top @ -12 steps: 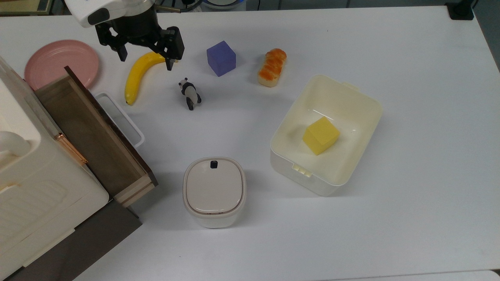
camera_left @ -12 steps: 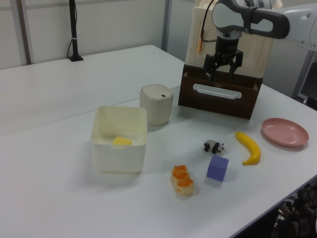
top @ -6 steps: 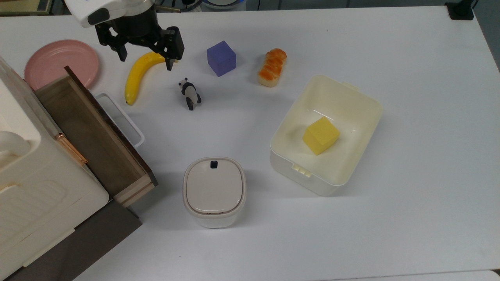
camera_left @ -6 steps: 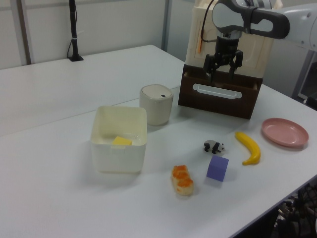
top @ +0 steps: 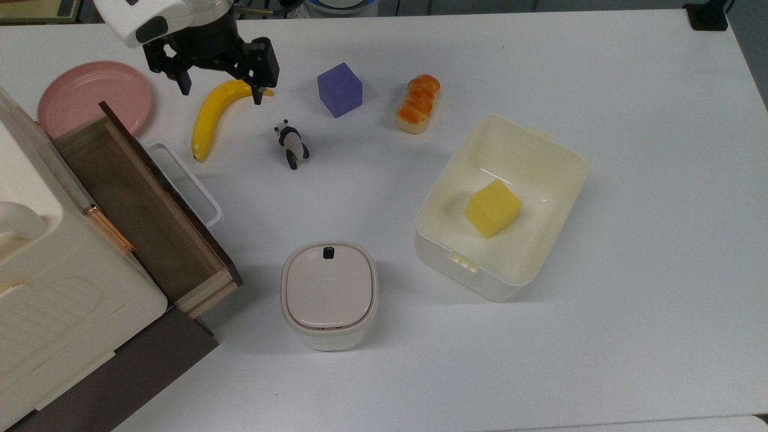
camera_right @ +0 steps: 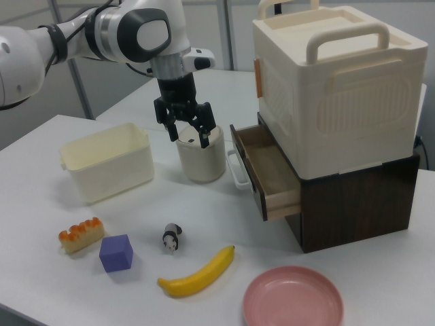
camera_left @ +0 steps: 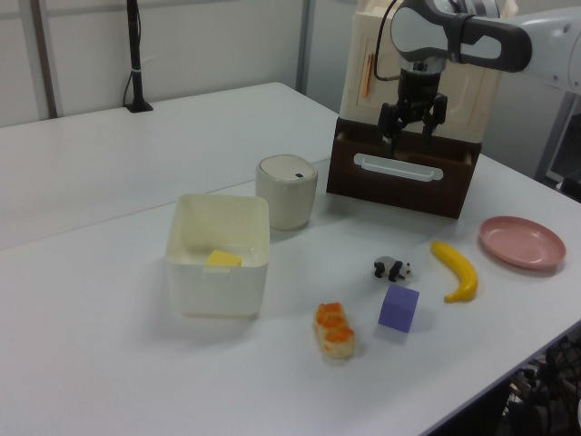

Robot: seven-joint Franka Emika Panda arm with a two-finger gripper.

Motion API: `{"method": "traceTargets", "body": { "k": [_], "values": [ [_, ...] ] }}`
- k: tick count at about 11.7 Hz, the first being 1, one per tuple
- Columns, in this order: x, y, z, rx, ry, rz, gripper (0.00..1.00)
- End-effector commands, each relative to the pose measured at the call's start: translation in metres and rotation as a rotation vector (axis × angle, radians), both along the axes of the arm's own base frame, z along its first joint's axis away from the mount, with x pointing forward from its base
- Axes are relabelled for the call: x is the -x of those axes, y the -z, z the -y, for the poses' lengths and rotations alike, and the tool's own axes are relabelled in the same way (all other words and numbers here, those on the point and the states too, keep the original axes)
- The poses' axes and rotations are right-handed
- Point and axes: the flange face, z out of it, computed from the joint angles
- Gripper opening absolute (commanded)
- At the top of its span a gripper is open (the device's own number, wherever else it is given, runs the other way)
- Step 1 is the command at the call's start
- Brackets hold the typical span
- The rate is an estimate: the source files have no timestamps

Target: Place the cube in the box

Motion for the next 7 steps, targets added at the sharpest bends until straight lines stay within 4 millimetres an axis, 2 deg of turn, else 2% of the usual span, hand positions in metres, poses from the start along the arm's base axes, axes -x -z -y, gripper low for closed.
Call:
{"method": "traceTargets", "body": {
  "k": [1,7],
  "values": [
    [0.0086,0.0018,0.0026,0.000,-0.067,-0.028,1.00],
    [0.0138,0.0056,0.0047,-0.005,-0.106,-0.063,1.00]
  ]
}}
